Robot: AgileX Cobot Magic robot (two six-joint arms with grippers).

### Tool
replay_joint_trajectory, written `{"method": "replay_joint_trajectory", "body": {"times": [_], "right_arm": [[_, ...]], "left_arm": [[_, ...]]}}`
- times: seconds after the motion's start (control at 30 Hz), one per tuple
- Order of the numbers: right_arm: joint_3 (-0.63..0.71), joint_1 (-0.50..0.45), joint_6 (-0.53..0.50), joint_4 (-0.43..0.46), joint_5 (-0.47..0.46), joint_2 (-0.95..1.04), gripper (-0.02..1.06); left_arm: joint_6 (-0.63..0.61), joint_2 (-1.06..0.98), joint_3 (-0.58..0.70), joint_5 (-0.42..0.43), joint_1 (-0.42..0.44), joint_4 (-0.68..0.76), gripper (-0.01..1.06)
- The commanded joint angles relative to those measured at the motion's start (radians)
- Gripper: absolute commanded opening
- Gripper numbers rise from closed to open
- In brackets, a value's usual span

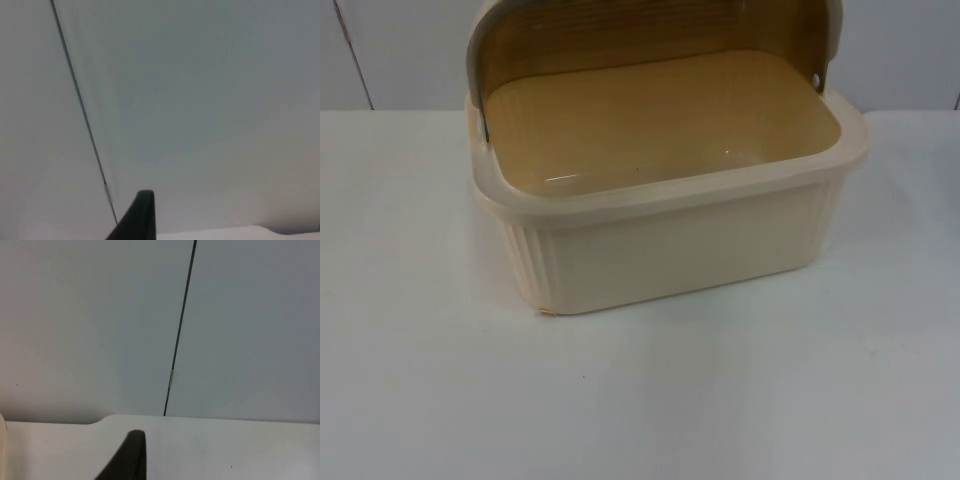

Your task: Open the box lid with the left hand, place the block into the box with the right hand, then close the box lid with the left hand.

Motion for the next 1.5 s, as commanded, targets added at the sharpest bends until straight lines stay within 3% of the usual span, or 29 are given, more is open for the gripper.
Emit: {"method": "replay_joint_trajectory", "body": {"times": [0.0,0.17,0.3,0.43,0.47,0.6,0.7,0.77,0.8,0.97,1.13,1.33,1.4,1.47], "right_arm": [[-0.005,-0.004,-0.001,-0.004,-0.003,-0.008,1.05],[-0.005,-0.004,-0.001,-0.004,0.000,-0.008,1.05],[-0.005,-0.004,-0.001,-0.004,0.000,-0.008,1.05],[-0.005,-0.004,-0.001,-0.004,0.000,-0.008,1.05],[-0.005,-0.004,-0.001,-0.004,0.000,-0.008,1.05],[-0.005,-0.004,-0.001,-0.002,0.000,-0.008,1.05],[-0.005,-0.004,-0.001,-0.002,0.000,-0.008,1.05],[-0.005,-0.004,-0.001,-0.002,0.000,-0.008,1.05],[-0.005,-0.004,-0.001,-0.002,0.000,-0.008,1.05],[-0.005,-0.004,-0.001,-0.002,0.000,-0.010,1.05],[-0.005,-0.004,-0.001,-0.002,0.000,-0.010,1.05],[-0.005,-0.004,-0.001,-0.002,-0.002,-0.010,1.05],[-0.005,-0.004,-0.001,-0.002,-0.002,-0.010,1.05],[-0.005,-0.004,-0.001,-0.002,-0.002,-0.010,1.05]], "left_arm": [[-0.005,0.000,-0.007,-0.067,0.003,0.047,1.05],[-0.019,0.002,-0.007,-0.129,0.003,0.042,1.05],[-0.024,0.031,-0.008,-0.123,0.003,0.039,1.05],[-0.002,0.121,-0.095,0.033,-0.014,0.039,1.05],[-0.002,0.121,-0.095,0.033,-0.014,0.039,1.05],[0.214,0.221,-0.236,0.172,-0.110,0.039,1.05],[0.283,0.270,-0.307,0.210,-0.164,0.039,1.05],[0.396,0.320,-0.378,0.202,-0.221,0.040,1.05],[0.396,0.320,-0.378,0.202,-0.221,0.040,1.05],[0.681,0.392,-0.421,0.124,-0.323,0.150,1.05],[0.795,0.423,-0.422,0.124,-0.385,0.172,1.05],[0.817,0.449,-0.422,0.126,-0.407,0.149,1.04],[0.817,0.451,-0.422,0.141,-0.407,0.120,1.00],[0.817,0.451,-0.422,0.156,-0.407,0.099,0.87]]}}
